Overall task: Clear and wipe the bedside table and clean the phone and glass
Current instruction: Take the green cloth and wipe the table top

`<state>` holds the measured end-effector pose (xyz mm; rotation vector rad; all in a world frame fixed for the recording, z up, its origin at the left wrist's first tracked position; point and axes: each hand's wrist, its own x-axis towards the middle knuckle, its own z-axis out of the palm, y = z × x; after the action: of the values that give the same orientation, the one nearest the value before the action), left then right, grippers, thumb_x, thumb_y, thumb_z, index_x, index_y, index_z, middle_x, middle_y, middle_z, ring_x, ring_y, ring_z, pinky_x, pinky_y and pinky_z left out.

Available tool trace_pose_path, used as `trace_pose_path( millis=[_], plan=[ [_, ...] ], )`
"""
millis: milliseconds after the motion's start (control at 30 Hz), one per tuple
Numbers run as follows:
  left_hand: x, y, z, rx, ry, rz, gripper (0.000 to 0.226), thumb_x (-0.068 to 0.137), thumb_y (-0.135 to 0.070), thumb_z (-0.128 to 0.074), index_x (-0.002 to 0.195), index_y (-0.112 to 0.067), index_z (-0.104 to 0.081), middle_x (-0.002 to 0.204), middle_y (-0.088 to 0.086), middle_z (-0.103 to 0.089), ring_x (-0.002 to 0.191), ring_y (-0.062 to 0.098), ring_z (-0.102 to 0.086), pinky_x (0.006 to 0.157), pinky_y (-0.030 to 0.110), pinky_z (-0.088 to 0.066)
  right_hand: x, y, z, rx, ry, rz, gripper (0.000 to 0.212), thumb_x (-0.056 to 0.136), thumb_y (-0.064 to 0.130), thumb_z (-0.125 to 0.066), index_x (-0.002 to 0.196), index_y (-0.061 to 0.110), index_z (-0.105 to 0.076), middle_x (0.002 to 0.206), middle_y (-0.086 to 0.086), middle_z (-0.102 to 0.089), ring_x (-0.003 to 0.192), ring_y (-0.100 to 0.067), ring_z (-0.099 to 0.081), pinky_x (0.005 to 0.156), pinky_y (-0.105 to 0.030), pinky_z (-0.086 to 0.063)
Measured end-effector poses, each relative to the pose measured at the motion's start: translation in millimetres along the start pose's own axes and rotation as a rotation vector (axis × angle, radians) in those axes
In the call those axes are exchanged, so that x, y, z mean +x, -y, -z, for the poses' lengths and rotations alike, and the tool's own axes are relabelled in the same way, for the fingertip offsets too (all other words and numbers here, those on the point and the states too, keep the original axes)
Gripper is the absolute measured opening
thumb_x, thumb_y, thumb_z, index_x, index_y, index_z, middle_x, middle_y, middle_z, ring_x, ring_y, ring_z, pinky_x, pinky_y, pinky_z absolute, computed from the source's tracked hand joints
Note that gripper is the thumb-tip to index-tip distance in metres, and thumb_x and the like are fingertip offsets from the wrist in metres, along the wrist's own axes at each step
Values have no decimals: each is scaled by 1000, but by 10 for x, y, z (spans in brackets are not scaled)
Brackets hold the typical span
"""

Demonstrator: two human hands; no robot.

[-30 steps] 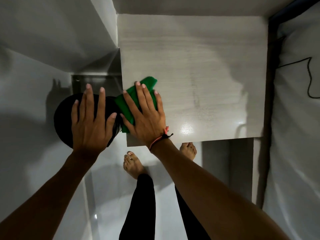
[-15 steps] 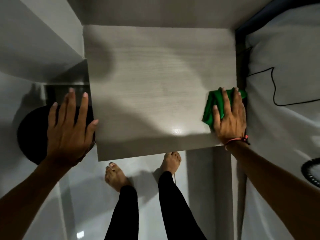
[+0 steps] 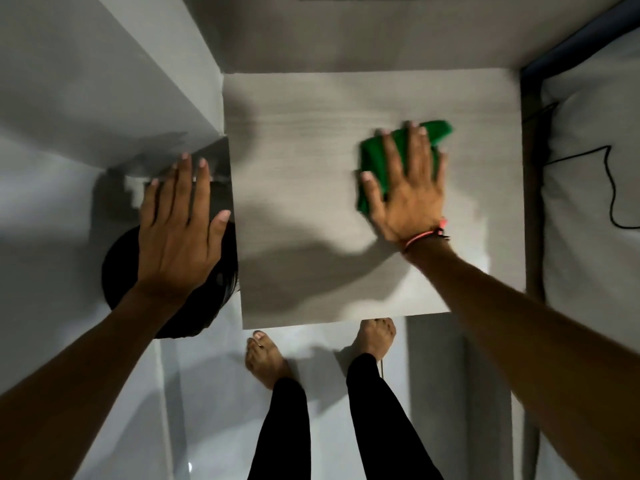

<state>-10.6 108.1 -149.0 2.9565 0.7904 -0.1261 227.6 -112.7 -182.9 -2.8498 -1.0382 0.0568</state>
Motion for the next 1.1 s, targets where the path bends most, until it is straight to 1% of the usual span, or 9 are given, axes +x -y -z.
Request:
trace_pose_path(
  millis=[167, 267, 400, 533, 733, 800, 933, 1033, 1100],
  plan=[
    [22, -25, 25, -6, -37, 37, 66, 105, -46, -11, 157, -5, -14, 163, 20, -19, 151, 34, -22, 123, 48, -15, -52, 1243, -104, 64, 122, 281, 67, 97, 57, -30, 155, 24, -28, 164, -15, -18, 152, -30, -15, 119, -56, -11],
    [52, -40, 30, -27, -27, 59, 68, 104, -47, -7, 156, -4, -14, 163, 20, -19, 151, 33, -22, 123, 47, -16, -67, 1645, -146, 73, 147, 355, 65, 98, 53, -32, 154, 20, -32, 162, -17, -22, 151, -31, -18, 118, -56, -12],
    [43, -72, 5, -31, -11, 74, 67, 104, -44, -9, 156, -3, -14, 164, 20, -19, 150, 34, -23, 122, 48, -18, -282, 1632, -170, 105, 149, 307, 66, 101, 53, -29, 154, 15, -28, 163, -19, -18, 152, -32, -15, 119, -55, -12],
    [-5, -84, -32, -35, -9, 75, 65, 105, -41, -11, 156, -2, -16, 164, 18, -19, 151, 32, -23, 123, 47, -19, -408, 1534, -259, 100, 125, 314, 60, 103, 46, -33, 156, 20, -25, 163, -16, -21, 151, -30, -19, 120, -53, -17],
    [25, 12, -10, 32, -96, 30, 58, 108, -35, -24, 155, -1, -21, 162, 19, -25, 150, 30, -25, 122, 46, -24, 453, 1696, -260, 69, 130, 207, 59, 101, 41, -31, 156, 24, -18, 165, -13, -16, 153, -28, -12, 123, -50, -8],
    [65, -25, 2, 32, -92, 23, 58, 108, -36, -22, 154, 0, -23, 161, 19, -26, 151, 30, -24, 123, 45, -22, 628, 1720, -272, 64, 147, 217, 58, 102, 39, -31, 157, 25, -16, 165, -13, -13, 153, -28, -9, 123, -49, -5],
    [129, -154, 15, -5, -61, 17, 63, 107, -42, -15, 155, -2, -22, 162, 18, -23, 152, 29, -21, 123, 46, -22, 791, 1784, -304, 91, 95, 162, 57, 100, 36, -38, 155, 27, -24, 163, -13, -23, 152, -29, -14, 123, -50, -7],
    [145, -194, 28, -16, -73, -17, 62, 107, -41, -17, 154, -1, -23, 162, 18, -25, 151, 29, -22, 122, 47, -23, 859, 1827, -300, 116, 55, 101, 54, 99, 34, -41, 152, 30, -32, 158, -10, -34, 150, -27, -21, 122, -50, -10],
    [113, -184, 43, -19, -73, -21, 62, 107, -40, -19, 154, -1, -23, 162, 19, -25, 151, 30, -23, 122, 47, -22, 850, 1830, -271, 145, 51, 124, 53, 98, 34, -42, 151, 31, -35, 157, -9, -36, 150, -26, -24, 122, -49, -12]
  ],
)
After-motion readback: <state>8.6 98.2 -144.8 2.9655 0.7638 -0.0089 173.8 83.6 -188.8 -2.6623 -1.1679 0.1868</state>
